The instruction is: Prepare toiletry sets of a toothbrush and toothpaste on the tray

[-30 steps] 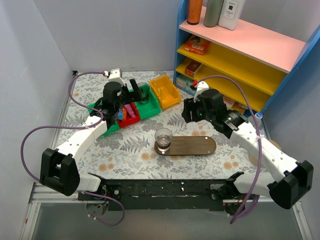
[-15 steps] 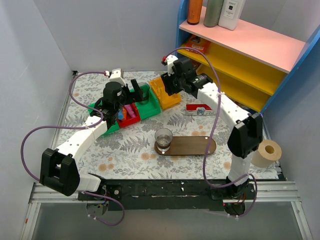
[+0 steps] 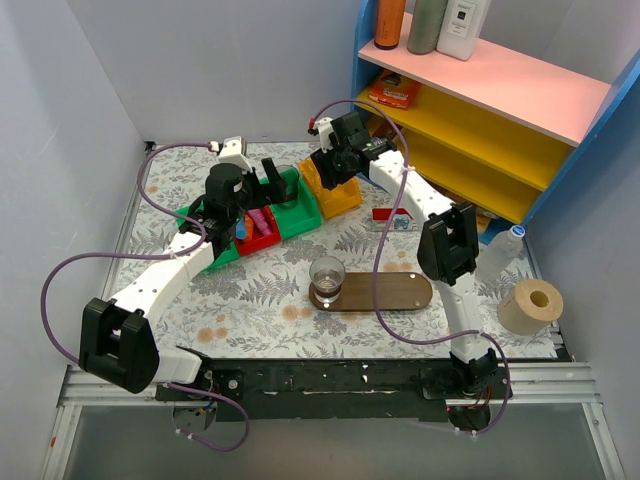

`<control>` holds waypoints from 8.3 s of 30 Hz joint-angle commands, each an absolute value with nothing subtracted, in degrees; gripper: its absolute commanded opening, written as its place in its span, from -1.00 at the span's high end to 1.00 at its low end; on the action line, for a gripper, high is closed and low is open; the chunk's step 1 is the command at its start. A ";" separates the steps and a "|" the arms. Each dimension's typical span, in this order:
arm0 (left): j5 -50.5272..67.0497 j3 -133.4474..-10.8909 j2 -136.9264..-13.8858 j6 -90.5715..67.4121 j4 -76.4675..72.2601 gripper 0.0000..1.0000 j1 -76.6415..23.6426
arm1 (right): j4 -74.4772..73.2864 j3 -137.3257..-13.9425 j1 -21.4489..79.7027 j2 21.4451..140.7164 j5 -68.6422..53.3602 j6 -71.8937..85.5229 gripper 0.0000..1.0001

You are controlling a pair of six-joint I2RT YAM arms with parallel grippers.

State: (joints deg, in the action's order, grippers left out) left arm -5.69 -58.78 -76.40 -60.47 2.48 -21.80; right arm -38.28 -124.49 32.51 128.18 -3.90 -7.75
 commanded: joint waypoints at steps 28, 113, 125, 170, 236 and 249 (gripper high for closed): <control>-6.77 -84.55 -103.00 -77.86 9.85 -0.49 -30.15 | -18.46 -72.44 27.25 71.04 -4.39 2.90 -0.07; -11.78 -103.36 -125.42 -82.26 11.78 0.46 -28.92 | -30.41 -55.64 27.25 45.09 -3.08 6.59 -0.08; -12.48 -101.87 -122.61 -82.00 10.81 0.71 -28.92 | -31.20 -54.93 27.25 44.03 -2.81 6.77 -0.08; -10.46 -93.26 -107.76 -75.86 6.33 1.00 -31.02 | -33.05 -58.35 27.16 46.40 2.99 8.09 -0.32; -17.57 -63.19 -81.39 -61.88 2.37 1.00 -48.51 | -19.95 -66.10 34.10 75.41 9.66 26.10 -0.09; -19.51 -62.67 -82.35 -59.95 1.58 1.00 -50.97 | -16.08 -63.20 34.01 76.82 10.20 28.30 0.09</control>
